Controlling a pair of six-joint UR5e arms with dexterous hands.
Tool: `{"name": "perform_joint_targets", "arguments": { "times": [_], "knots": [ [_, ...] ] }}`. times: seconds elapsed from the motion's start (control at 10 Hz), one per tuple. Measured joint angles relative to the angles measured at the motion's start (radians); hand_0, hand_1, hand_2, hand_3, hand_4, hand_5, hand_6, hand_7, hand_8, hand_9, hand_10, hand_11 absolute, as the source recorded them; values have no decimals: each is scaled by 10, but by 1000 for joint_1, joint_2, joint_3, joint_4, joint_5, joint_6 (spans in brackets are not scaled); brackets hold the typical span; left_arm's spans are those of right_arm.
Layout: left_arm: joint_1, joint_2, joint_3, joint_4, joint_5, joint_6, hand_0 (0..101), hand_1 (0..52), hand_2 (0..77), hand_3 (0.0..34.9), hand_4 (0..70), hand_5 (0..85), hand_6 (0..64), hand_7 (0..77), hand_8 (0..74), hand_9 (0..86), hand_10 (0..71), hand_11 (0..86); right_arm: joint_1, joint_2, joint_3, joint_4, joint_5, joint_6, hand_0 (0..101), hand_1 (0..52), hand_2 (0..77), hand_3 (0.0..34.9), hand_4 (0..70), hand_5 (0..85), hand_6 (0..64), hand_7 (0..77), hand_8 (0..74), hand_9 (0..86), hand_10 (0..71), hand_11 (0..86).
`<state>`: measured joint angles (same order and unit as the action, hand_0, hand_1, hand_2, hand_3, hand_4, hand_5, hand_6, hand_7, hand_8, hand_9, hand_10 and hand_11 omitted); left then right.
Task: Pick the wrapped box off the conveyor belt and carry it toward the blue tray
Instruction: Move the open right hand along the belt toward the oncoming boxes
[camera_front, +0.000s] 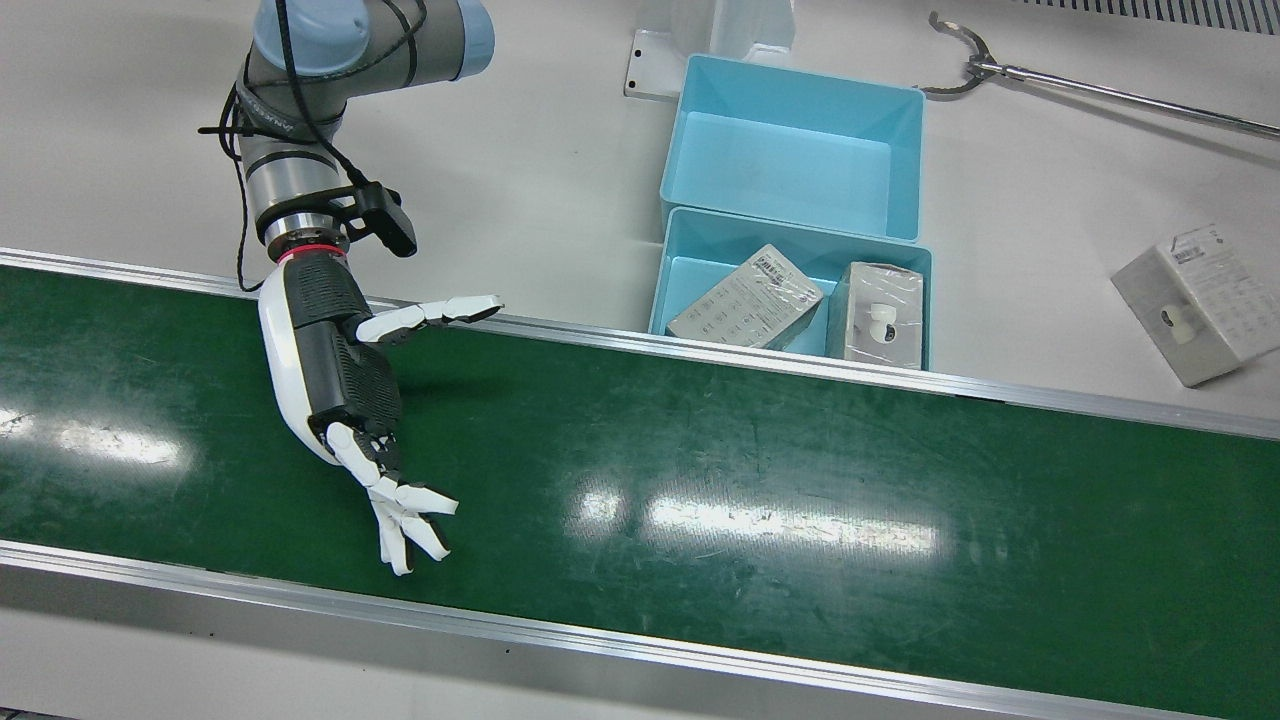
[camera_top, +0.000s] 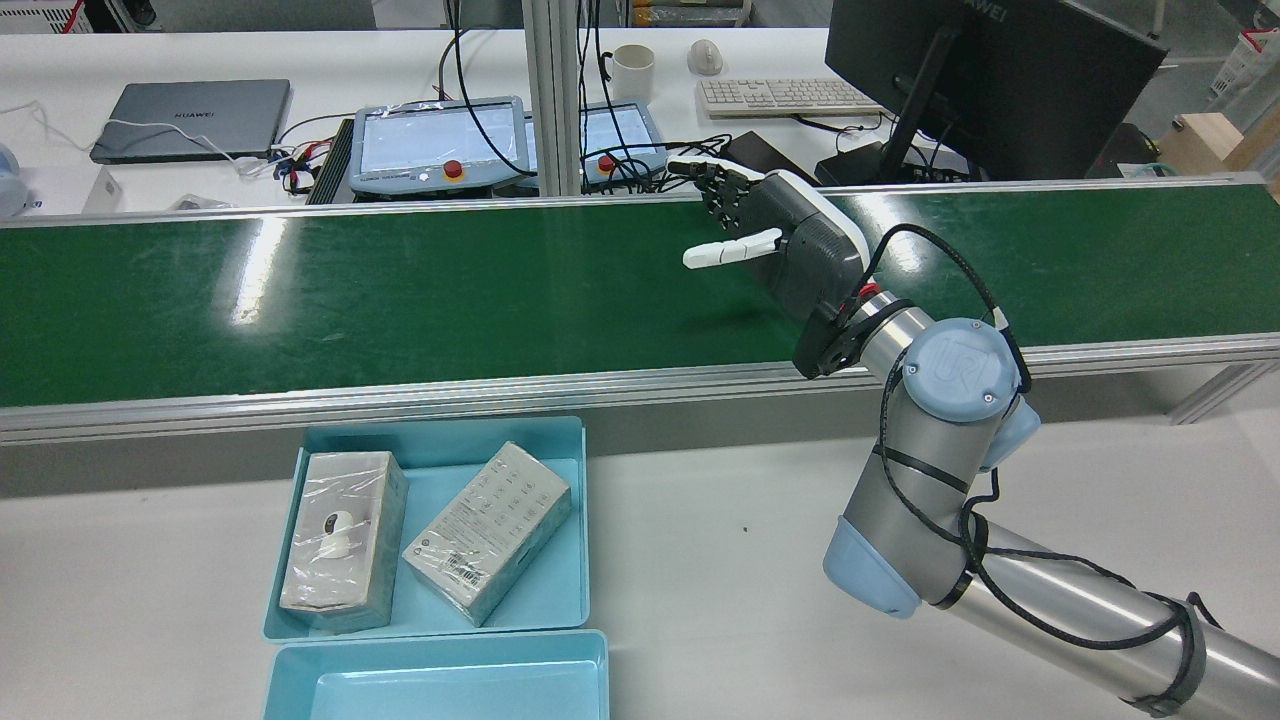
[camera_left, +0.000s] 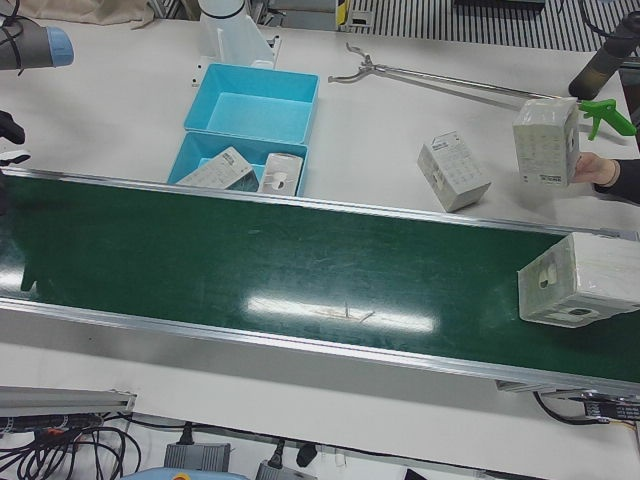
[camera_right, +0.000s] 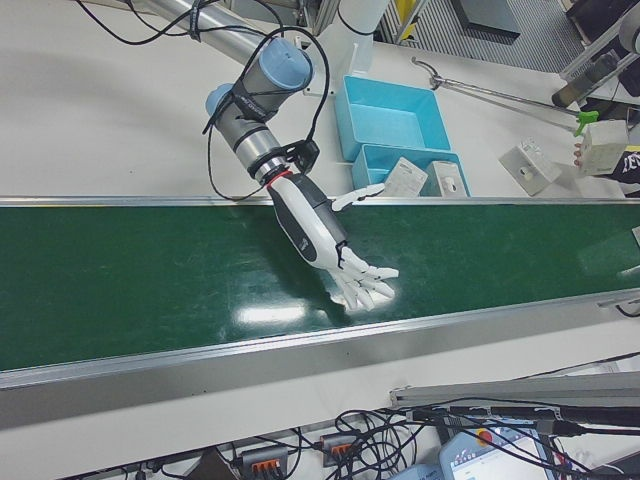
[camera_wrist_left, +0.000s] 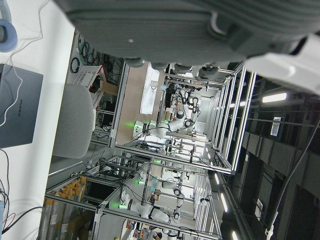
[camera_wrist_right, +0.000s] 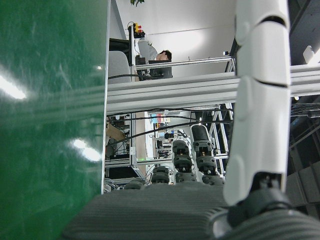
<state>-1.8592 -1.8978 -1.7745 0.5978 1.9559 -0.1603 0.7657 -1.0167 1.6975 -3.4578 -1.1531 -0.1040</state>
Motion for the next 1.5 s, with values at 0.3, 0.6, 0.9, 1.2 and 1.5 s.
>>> {"name": "perform_joint_targets", "arguments": {
  "times": [0.3, 0.6, 0.9, 1.2, 1.5],
  "knots": [
    [0, 0, 0, 0, 0, 0, 0, 0, 5, 0, 0, 11, 5, 5, 5, 0, 5, 5, -33, 17, 45, -52, 54, -21, 482, 147, 93, 0, 136, 196, 27, 44, 22, 54, 0, 11],
    [0, 0, 0, 0, 0, 0, 0, 0, 11, 0, 0, 11, 5, 5, 5, 0, 0, 5, -48, 20, 91, -59, 65, -26, 482, 136, 76, 0, 125, 185, 44, 44, 16, 54, 0, 5],
    [0, 0, 0, 0, 0, 0, 0, 0, 11, 0, 0, 11, 5, 5, 5, 0, 5, 5, -83, 35, 125, -63, 66, -50, 499, 175, 153, 0, 180, 267, 60, 98, 27, 71, 0, 11],
    [0, 0, 0, 0, 0, 0, 0, 0, 11, 0, 0, 11, 5, 5, 5, 5, 5, 5, -119, 60, 139, -85, 66, -61, 501, 175, 153, 0, 180, 273, 71, 98, 27, 71, 0, 5],
    [0, 0, 0, 0, 0, 0, 0, 0, 5, 0, 0, 11, 5, 5, 5, 5, 5, 5, -58, 29, 119, -97, 55, -57, 498, 169, 131, 0, 175, 256, 71, 87, 44, 71, 0, 5]
  ]
}}
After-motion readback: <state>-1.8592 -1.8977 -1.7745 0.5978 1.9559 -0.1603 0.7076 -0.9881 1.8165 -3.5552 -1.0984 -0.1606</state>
